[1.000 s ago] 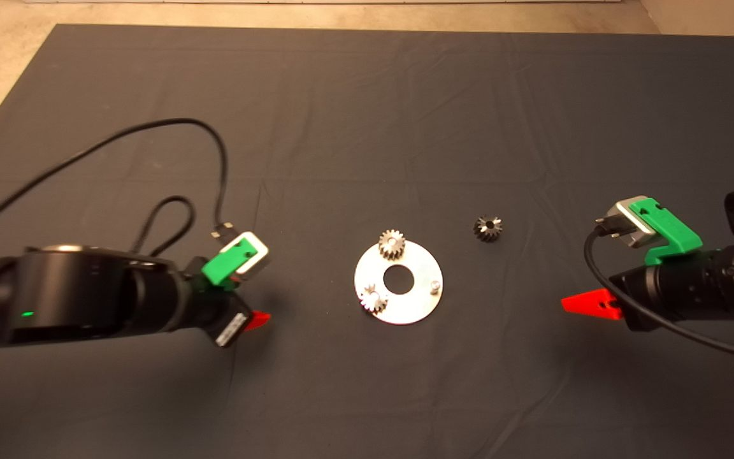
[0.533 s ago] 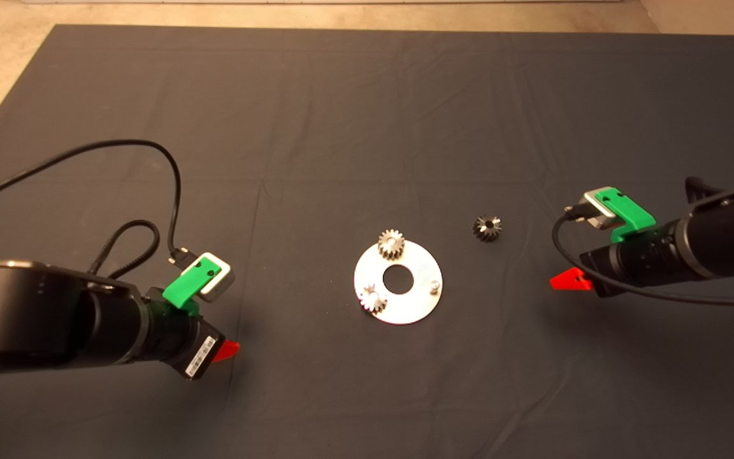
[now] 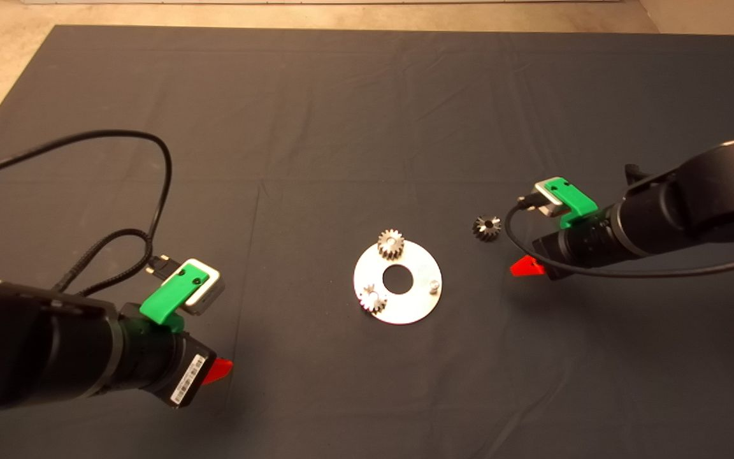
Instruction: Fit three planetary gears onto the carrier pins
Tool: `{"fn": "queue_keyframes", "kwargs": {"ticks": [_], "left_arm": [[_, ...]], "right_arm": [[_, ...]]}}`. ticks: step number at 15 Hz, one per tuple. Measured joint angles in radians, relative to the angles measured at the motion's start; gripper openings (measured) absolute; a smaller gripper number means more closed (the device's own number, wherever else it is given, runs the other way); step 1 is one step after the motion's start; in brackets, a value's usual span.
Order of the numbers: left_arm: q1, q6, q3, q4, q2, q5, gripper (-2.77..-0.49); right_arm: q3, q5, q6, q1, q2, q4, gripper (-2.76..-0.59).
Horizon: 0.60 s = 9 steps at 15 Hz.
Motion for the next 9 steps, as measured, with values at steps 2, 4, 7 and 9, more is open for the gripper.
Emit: {"fn": "queue_keyframes", "kwargs": {"ticks": [2, 4, 7, 9], "left_arm": [[-0.004, -0.025, 0.001, -0.002, 0.001, -0.001, -1.62], [-0.008, -0.033, 0.003, -0.003, 0.003, -0.005, -1.62], [-0.008, -0.034, 0.003, -0.004, 0.005, -0.005, -1.62], [-0.008, -0.041, 0.003, -0.004, 0.004, -0.006, -1.62]], "right_arm": [[-0.051, 0.002, -0.029, -0.001, 0.027, -0.007, -1.31], [-0.085, 0.0, -0.049, -0.004, 0.033, -0.01, -1.31], [-0.099, 0.001, -0.051, -0.004, 0.052, -0.01, -1.31], [-0.122, 0.001, -0.05, -0.005, 0.068, -0.011, -1.31]]}}
